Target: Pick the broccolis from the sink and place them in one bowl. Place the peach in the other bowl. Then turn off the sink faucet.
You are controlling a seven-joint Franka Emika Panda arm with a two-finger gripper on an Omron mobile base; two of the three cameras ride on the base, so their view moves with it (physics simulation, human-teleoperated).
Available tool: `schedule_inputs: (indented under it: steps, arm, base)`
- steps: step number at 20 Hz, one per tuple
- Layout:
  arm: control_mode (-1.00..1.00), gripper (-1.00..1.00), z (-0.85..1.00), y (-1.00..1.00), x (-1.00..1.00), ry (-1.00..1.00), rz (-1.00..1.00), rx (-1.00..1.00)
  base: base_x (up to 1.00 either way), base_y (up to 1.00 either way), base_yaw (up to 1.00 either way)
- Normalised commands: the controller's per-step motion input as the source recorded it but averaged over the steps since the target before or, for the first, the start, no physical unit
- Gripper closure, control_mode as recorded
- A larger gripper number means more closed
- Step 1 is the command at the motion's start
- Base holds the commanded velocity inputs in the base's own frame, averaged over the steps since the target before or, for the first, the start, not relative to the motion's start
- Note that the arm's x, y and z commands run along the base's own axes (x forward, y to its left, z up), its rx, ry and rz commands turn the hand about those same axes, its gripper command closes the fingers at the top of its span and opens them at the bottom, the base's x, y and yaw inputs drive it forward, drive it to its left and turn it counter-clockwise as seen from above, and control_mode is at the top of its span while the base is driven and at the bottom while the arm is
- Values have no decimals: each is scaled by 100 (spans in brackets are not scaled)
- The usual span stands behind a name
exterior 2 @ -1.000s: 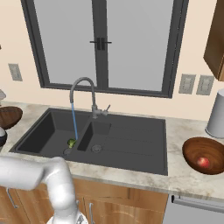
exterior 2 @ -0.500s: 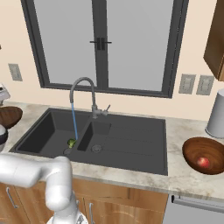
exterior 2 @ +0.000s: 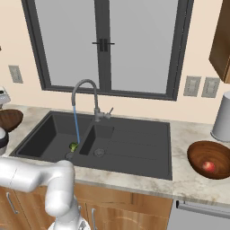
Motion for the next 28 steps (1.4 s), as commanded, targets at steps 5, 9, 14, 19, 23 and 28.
schedule_inputs:
  steps: [5,9,14,19,23,28]
  arm:
    - [-100,100,-22,0,0,-12,0,6]
    - [-100,100,-35,-1,0,-18,0,3]
    - [-100,100,-14,-5,1,-2,-2,0]
    - [-100,100,-8,3,23,6,-6,0]
    - [-100,100,-15,24,26,1,-5,0]
    - [-100,100,-17,44,20,2,-6,0]
  base:
    - [0,0,0]
    - [0,0,0]
    - [0,0,0]
    - [0,0,0]
    - [0,0,0]
    - [0,0,0]
